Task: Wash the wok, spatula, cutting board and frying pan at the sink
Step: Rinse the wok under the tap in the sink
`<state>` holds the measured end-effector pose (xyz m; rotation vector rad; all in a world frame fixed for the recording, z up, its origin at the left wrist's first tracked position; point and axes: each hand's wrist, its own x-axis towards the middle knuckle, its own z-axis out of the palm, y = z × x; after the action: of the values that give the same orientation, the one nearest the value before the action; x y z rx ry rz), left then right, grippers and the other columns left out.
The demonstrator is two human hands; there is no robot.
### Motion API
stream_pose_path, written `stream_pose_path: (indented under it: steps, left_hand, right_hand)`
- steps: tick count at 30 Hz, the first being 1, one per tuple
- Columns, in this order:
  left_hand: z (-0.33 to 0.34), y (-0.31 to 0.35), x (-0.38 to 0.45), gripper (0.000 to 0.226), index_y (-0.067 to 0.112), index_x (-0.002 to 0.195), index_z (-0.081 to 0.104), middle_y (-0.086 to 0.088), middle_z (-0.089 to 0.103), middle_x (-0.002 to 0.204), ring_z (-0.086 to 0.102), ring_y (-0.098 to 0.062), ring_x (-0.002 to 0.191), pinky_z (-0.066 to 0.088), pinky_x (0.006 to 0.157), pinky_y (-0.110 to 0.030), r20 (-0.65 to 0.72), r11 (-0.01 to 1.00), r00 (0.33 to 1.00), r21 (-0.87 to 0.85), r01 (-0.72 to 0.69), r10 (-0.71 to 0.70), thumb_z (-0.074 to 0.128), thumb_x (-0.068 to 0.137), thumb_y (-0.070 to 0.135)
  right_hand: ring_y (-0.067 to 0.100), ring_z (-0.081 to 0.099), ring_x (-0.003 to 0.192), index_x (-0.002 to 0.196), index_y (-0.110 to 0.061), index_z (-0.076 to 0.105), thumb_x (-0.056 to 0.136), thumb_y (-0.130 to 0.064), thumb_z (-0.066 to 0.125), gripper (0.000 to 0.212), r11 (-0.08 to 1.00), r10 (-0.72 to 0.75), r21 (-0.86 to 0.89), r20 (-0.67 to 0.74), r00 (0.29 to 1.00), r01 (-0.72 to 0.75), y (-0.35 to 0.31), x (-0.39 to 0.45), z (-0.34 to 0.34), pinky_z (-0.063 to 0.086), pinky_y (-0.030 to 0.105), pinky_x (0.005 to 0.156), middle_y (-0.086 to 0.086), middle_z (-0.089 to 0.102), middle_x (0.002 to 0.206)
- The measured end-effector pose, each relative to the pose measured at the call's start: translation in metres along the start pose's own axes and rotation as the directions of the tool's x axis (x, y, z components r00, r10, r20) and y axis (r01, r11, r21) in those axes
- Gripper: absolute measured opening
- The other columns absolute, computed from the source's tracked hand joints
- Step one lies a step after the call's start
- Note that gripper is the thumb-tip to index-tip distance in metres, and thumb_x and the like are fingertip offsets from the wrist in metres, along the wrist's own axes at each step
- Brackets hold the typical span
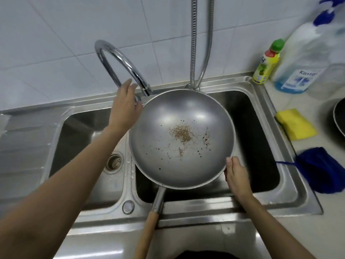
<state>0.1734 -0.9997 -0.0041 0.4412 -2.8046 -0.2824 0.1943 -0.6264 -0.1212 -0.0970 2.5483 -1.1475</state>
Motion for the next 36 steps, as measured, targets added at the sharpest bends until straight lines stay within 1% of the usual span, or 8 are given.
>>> stream_pose_path:
  steps: [2, 6, 11, 17, 20, 26, 29, 36]
  left_hand:
    - [0.016, -0.007, 0.014, 0.040, -0.006, 0.122, 0.051, -0.026, 0.050, 0.126, 0.046, -0.042, 0.119, 0.039, 0.104, -0.046, 0.019, 0.996, 0.999, 0.073, -0.052, 0.050, 0.050, 0.086, 0.011]
    - [0.024, -0.015, 0.022, 0.031, -0.006, 0.108, 0.056, -0.024, 0.054, 0.111, 0.048, -0.039, 0.106, 0.040, 0.092, -0.042, -0.014, 0.980, 0.995, 0.174, -0.096, 0.100, 0.047, 0.082, 0.007]
    - [0.016, -0.012, 0.011, 0.023, -0.007, 0.103, 0.057, -0.026, 0.057, 0.106, 0.052, -0.042, 0.100, 0.044, 0.090, -0.048, -0.059, 0.980, 0.987, 0.140, -0.141, 0.150, 0.055, 0.082, 0.001]
    - [0.000, -0.026, -0.006, 0.016, -0.004, 0.093, 0.063, -0.022, 0.061, 0.095, 0.052, -0.039, 0.090, 0.043, 0.082, -0.047, -0.028, 0.980, 0.989, 0.142, -0.140, 0.146, 0.049, 0.084, -0.001]
    - [-0.002, -0.027, -0.008, 0.020, -0.004, 0.100, 0.063, -0.020, 0.063, 0.100, 0.052, -0.038, 0.095, 0.045, 0.086, -0.046, 0.013, 0.979, 0.987, 0.129, -0.160, 0.160, 0.051, 0.084, -0.004]
    - [-0.004, -0.023, -0.006, 0.026, -0.005, 0.111, 0.062, -0.022, 0.062, 0.110, 0.053, -0.038, 0.105, 0.046, 0.092, -0.047, 0.040, 0.992, 0.997, 0.109, -0.066, 0.062, 0.053, 0.087, 0.000]
    - [-0.003, -0.022, -0.012, 0.030, -0.006, 0.115, 0.060, -0.023, 0.062, 0.113, 0.055, -0.041, 0.104, 0.047, 0.090, -0.049, 0.042, 0.996, 0.998, 0.073, -0.058, 0.055, 0.053, 0.087, 0.001]
    - [0.001, -0.018, -0.024, 0.044, -0.006, 0.130, 0.051, -0.024, 0.056, 0.129, 0.051, -0.040, 0.118, 0.042, 0.101, -0.047, 0.044, 0.998, 0.998, 0.035, -0.044, 0.042, 0.054, 0.086, -0.001]
  right_hand:
    - [0.018, 0.052, 0.054, 0.084, -0.011, 0.044, 0.101, -0.035, 0.029, 0.034, 1.000, -0.003, -0.029, -0.016, 1.000, 0.003, -0.001, -0.001, -0.001, 0.039, 0.032, 0.051, 0.004, 0.052, 0.060]
    - [0.021, 0.053, 0.055, 0.084, -0.009, 0.045, 0.102, -0.033, 0.029, 0.034, 0.997, 0.018, -0.078, -0.005, 1.000, -0.018, -0.003, 0.000, 0.001, 0.043, 0.040, 0.054, 0.004, 0.052, 0.060]
    - [0.021, 0.054, 0.057, 0.082, -0.014, 0.043, 0.100, -0.041, 0.027, 0.036, 0.997, 0.017, -0.077, -0.031, 0.999, -0.019, 0.002, -0.001, 0.001, 0.044, 0.038, 0.055, 0.002, 0.053, 0.062]
    - [0.024, 0.056, 0.056, 0.081, -0.019, 0.042, 0.099, -0.043, 0.027, 0.034, 0.998, -0.014, -0.062, -0.015, 1.000, 0.013, -0.003, -0.002, 0.003, 0.047, 0.040, 0.053, 0.007, 0.055, 0.062]
    - [0.024, 0.055, 0.057, 0.080, -0.017, 0.042, 0.100, -0.039, 0.029, 0.032, 0.999, -0.013, -0.051, -0.012, 1.000, 0.012, -0.002, -0.003, 0.001, 0.044, 0.037, 0.053, 0.007, 0.053, 0.062]
    - [0.023, 0.054, 0.058, 0.080, -0.015, 0.043, 0.101, -0.038, 0.030, 0.033, 0.998, -0.013, -0.054, -0.015, 1.000, 0.012, -0.003, -0.003, 0.000, 0.042, 0.035, 0.053, 0.006, 0.053, 0.062]
    - [0.025, 0.055, 0.058, 0.079, -0.016, 0.042, 0.100, -0.040, 0.030, 0.034, 0.998, -0.017, -0.056, -0.034, 0.999, 0.015, -0.002, -0.002, 0.000, 0.045, 0.041, 0.056, 0.006, 0.054, 0.061]
    - [0.023, 0.055, 0.058, 0.083, -0.013, 0.044, 0.100, -0.041, 0.028, 0.036, 0.998, -0.009, -0.066, -0.022, 1.000, 0.007, -0.001, -0.003, 0.000, 0.048, 0.045, 0.059, 0.005, 0.053, 0.062]
